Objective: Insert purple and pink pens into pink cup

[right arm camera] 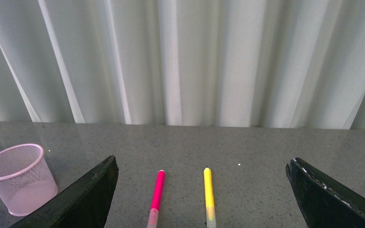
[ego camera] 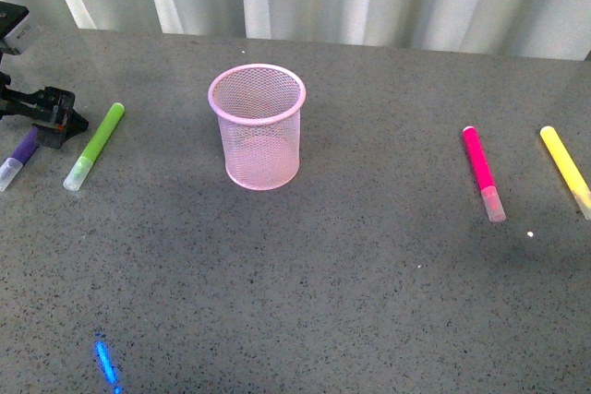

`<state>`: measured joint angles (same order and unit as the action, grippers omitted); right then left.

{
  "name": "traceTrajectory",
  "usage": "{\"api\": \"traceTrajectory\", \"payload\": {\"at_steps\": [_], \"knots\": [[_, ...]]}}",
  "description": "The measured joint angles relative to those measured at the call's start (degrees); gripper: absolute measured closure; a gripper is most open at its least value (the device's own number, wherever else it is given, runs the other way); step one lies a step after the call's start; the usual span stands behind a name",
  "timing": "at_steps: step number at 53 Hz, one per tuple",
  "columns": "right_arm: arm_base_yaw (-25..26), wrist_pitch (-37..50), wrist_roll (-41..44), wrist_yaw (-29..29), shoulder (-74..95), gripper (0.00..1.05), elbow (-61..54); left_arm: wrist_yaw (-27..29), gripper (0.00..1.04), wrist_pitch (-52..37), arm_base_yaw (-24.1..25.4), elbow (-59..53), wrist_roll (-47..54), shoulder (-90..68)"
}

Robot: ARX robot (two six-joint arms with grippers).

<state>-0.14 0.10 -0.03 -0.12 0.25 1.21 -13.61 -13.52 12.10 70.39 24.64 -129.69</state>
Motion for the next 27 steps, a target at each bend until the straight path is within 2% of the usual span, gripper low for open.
{"api": "traceTrajectory", "payload": {"at_steps": [4, 13, 17, 27], "knots": [[0.0, 0.0, 0.0, 0.0, 0.0, 0.07, 0.0, -0.2, 0.07, 1.51, -0.09, 0.68, 0.0, -0.11], [0.0, 0.0, 0.0, 0.0, 0.0, 0.07, 0.0, -0.31, 0.32, 4.72, -0.44, 1.79, -0.46, -0.26], [0.0, 0.0, 0.0, 0.0, 0.0, 0.07, 0.0, -0.46, 0.48, 5.77, -0.83, 1.97, -0.55, -0.26], [0.0, 0.0, 0.0, 0.0, 0.0, 0.07, 0.0, -0.35, 0.74, 6.64, -1.22, 1.97, -0.5, -0.07]]}}
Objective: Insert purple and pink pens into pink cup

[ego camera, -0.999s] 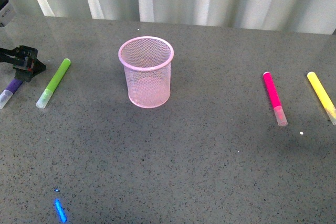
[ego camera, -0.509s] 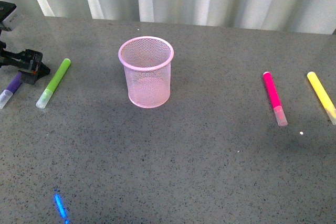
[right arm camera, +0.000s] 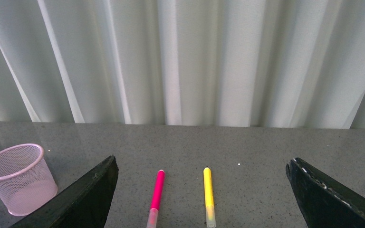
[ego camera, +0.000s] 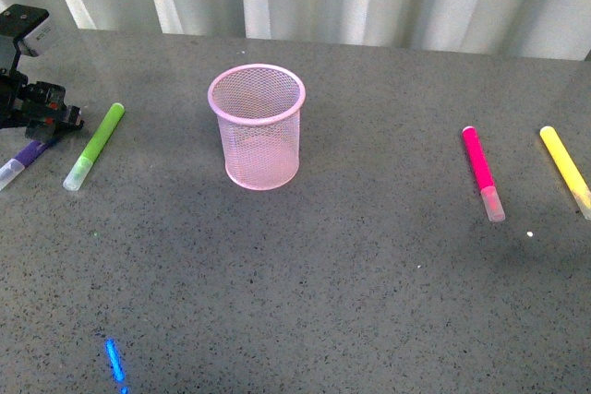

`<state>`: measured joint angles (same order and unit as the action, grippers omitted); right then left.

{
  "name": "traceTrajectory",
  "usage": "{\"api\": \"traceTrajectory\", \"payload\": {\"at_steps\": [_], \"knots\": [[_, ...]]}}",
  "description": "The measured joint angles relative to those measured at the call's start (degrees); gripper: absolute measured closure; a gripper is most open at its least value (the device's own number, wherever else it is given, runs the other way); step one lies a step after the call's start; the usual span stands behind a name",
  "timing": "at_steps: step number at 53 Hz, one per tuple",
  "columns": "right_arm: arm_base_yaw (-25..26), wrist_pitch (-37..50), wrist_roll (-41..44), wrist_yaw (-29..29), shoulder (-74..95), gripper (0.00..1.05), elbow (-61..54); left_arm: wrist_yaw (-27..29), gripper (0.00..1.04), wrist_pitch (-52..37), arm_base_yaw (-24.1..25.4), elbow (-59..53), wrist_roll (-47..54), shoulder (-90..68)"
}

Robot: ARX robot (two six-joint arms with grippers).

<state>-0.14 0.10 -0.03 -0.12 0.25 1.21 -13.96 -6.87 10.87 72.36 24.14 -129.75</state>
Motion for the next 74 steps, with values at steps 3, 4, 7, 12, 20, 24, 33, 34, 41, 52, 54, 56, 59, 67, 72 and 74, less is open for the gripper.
{"api": "traceTrajectory", "payload": {"at_steps": [3, 4, 7, 12, 20, 24, 33, 34, 41, 52, 54, 56, 59, 67, 72, 74], "knots": [[0.0, 0.0, 0.0, 0.0, 0.0, 0.07, 0.0, 0.09, 0.83, 0.17, 0.0, 0.0, -0.22, 0.13], [0.0, 0.0, 0.0, 0.0, 0.0, 0.07, 0.0, 0.11, 0.84, 0.26, 0.0, 0.0, -0.26, 0.15], [0.0, 0.0, 0.0, 0.0, 0.0, 0.07, 0.0, 0.74, 0.91, 0.24, -0.02, -0.02, -0.35, 0.5], [0.0, 0.0, 0.0, 0.0, 0.0, 0.07, 0.0, 1.38, 0.92, -0.57, -0.11, -0.48, -0.94, 1.01], [0.0, 0.0, 0.0, 0.0, 0.0, 0.07, 0.0, -0.83, 0.92, -5.16, -0.55, -3.58, -1.95, 3.91], [0.0, 0.0, 0.0, 0.02, 0.0, 0.07, 0.0, -2.95, 0.92, -11.23, -1.92, -6.99, -2.64, 9.01], [0.0, 0.0, 0.0, 0.0, 0.0, 0.07, 0.0, -3.58, 0.92, -24.7, -6.32, -11.8, -11.1, 18.45], [0.0, 0.0, 0.0, 0.0, 0.0, 0.07, 0.0, -3.32, 0.92, -27.71, -7.43, -12.98, -13.29, 20.02], [0.0, 0.0, 0.0, 0.0, 0.0, 0.07, 0.0, 4.55, 0.92, -45.48, -15.76, -19.32, -31.5, 23.61], [0.0, 0.0, 0.0, 0.0, 0.0, 0.07, 0.0, 13.11, 0.92, -55.47, -27.43, -21.9, -45.94, 20.33], [0.0, 0.0, 0.0, 0.0, 0.0, 0.07, 0.0, 14.16, 0.92, -56.08, -29.07, -21.9, -47.69, 19.58], [0.0, 0.0, 0.0, 0.0, 0.0, 0.07, 0.0, 14.97, 0.92, -56.78, -30.6, -22.01, -48.92, 18.93], [0.0, 0.0, 0.0, 0.0, 0.0, 0.07, 0.0, 16.28, 0.92, -57.92, -32.09, -22.23, -50.07, 18.23], [0.0, 0.0, 0.0, 0.0, 0.0, 0.07, 0.0, 18.16, 0.92, -60.33, -33.16, -22.45, -50.86, 15.02], [0.0, 0.0, 0.0, 0.0, 0.0, 0.07, 0.0, 18.45, 0.92, -60.65, -32.81, -22.03, -50.9, 12.22], [0.0, 0.0, 0.0, 0.0, 0.0, 0.07, 0.0, 18.43, 0.92, -60.67, -32.52, -21.55, -50.9, 11.15]]}}
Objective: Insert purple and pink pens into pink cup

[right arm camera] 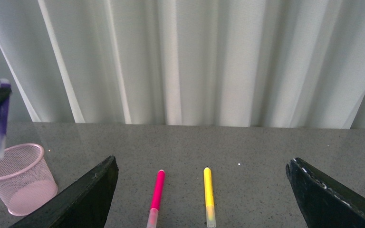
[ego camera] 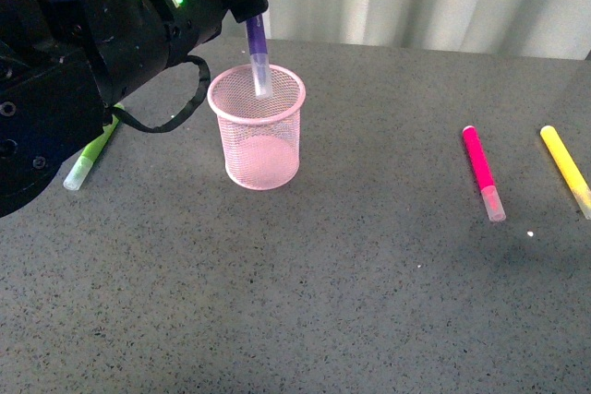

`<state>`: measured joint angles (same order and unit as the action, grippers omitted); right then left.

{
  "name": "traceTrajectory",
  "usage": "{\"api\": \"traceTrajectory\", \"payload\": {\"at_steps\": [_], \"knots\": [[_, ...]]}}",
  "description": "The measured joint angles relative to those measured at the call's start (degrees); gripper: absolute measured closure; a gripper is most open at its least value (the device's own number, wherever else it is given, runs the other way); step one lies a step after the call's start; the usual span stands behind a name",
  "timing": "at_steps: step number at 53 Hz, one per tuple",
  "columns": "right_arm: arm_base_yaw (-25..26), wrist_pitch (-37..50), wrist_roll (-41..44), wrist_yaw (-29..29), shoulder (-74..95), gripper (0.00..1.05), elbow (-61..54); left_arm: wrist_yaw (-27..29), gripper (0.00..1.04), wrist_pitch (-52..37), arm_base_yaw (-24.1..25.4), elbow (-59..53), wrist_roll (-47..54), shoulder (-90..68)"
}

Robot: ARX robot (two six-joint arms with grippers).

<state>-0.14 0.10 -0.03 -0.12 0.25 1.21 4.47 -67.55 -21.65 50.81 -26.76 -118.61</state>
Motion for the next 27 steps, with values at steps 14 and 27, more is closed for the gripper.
{"api": "traceTrajectory", "payload": {"at_steps": [14, 27], "knots": [[0.0, 0.0, 0.0, 0.0, 0.0, 0.07, 0.0, -0.09, 0.92, -0.26, 0.85, 3.52, 0.2, -3.63], [0.0, 0.0, 0.0, 0.0, 0.0, 0.07, 0.0, -0.31, 0.92, -0.26, 1.38, 4.26, 0.52, -5.25]]}}
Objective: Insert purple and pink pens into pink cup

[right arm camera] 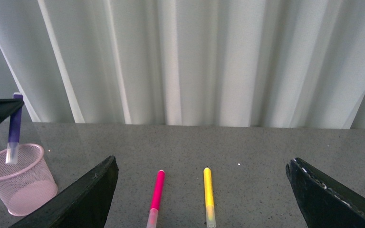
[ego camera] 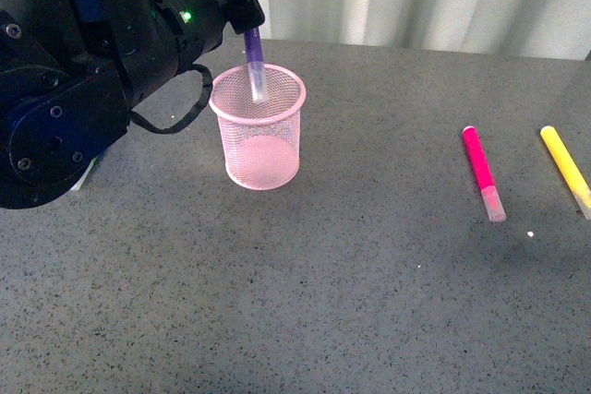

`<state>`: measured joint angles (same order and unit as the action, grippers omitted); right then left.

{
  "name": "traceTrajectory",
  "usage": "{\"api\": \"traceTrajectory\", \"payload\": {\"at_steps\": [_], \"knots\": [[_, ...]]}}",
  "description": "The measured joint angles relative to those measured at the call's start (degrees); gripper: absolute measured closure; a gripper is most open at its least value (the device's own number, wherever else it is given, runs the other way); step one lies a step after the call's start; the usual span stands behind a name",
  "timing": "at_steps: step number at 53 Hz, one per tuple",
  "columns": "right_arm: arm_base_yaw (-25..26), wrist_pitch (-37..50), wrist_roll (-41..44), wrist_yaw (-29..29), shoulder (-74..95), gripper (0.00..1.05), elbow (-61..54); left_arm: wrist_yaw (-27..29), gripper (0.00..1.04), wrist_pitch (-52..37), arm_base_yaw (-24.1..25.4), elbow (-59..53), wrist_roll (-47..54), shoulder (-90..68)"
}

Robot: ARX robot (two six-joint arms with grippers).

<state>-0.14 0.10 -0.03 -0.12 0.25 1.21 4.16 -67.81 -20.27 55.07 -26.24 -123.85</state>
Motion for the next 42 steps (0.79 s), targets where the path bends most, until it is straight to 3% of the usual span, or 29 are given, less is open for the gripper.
{"api": "traceTrajectory", "payload": {"at_steps": [18, 33, 42], "knots": [[0.0, 0.0, 0.0, 0.0, 0.0, 0.07, 0.0, -0.33, 0.9, 1.51, 0.13, 1.38, 0.2, -1.11], [0.0, 0.0, 0.0, 0.0, 0.0, 0.07, 0.0, -1.53, 0.4, 3.69, 1.33, -0.02, -0.96, 1.51], [0.0, 0.0, 0.0, 0.0, 0.0, 0.07, 0.0, -4.04, 0.11, 12.31, 3.1, -4.42, -0.24, 10.99]]}}
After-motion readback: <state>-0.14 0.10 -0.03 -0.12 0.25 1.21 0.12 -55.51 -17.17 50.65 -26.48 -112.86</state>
